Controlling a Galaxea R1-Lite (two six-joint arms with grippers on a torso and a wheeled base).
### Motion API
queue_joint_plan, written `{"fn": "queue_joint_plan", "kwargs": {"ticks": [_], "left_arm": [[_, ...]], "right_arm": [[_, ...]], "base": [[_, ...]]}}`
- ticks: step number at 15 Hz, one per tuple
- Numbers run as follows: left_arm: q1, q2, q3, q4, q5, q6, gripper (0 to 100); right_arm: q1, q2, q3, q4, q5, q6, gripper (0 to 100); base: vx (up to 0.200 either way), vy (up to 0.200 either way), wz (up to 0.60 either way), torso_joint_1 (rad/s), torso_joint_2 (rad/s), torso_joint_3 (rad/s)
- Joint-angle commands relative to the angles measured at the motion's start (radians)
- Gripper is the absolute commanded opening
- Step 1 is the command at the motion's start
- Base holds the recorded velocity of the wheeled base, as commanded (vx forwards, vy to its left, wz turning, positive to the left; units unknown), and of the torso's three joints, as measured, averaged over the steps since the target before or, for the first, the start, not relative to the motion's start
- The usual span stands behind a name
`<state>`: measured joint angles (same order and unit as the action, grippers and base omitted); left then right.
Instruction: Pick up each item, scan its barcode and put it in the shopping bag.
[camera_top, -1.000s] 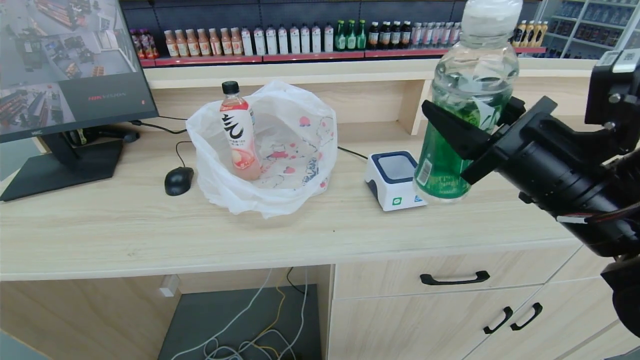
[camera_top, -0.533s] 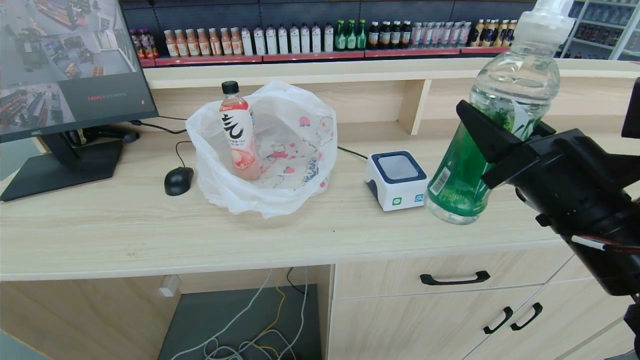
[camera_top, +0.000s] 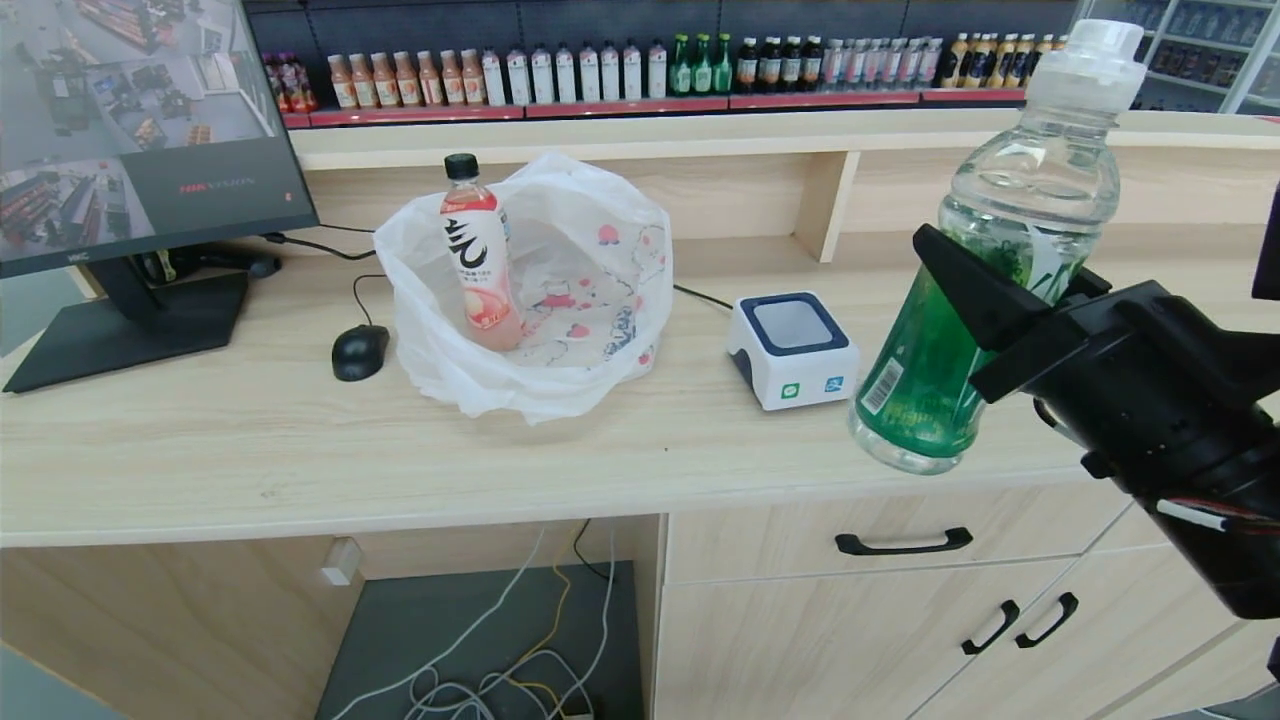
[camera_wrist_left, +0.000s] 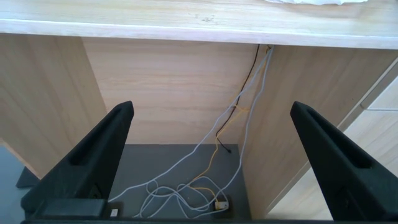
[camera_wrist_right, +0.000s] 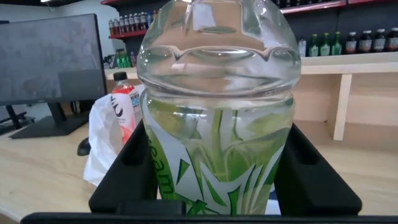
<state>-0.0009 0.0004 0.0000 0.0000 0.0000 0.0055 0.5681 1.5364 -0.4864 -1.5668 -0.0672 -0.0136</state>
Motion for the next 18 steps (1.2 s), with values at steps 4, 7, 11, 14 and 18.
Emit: {"fn": "queue_joint_plan", "kwargs": {"ticks": [4, 7, 11, 14, 18], "left_arm": [[0.001, 0.000, 0.000, 0.000, 0.000, -0.004, 100], [0.001, 0.000, 0.000, 0.000, 0.000, -0.007, 100], [0.001, 0.000, 0.000, 0.000, 0.000, -0.009, 100], [0.001, 0.000, 0.000, 0.000, 0.000, -0.007, 100], [0.001, 0.000, 0.000, 0.000, 0.000, -0.006, 100]], "right_arm": [[0.003, -0.001, -0.004, -0.004, 0.001, 0.004, 0], [0.003, -0.005, -0.001, -0.004, 0.001, 0.004, 0], [-0.002, -0.019, -0.001, -0.004, 0.001, 0.006, 0], [-0.004, -0.009, -0.009, -0.004, 0.001, 0.006, 0], [-0.008, 0.005, -0.021, -0.004, 0.001, 0.006, 0]], "base": [[0.000, 0.100, 0.00, -0.007, -0.01, 0.004], [0.000, 0.200, 0.00, 0.014, 0.01, -0.001], [0.000, 0.200, 0.00, 0.005, 0.01, 0.001], [0.000, 0.200, 0.00, 0.002, 0.00, 0.002], [0.000, 0.150, 0.00, 0.003, 0.00, -0.001]]}}
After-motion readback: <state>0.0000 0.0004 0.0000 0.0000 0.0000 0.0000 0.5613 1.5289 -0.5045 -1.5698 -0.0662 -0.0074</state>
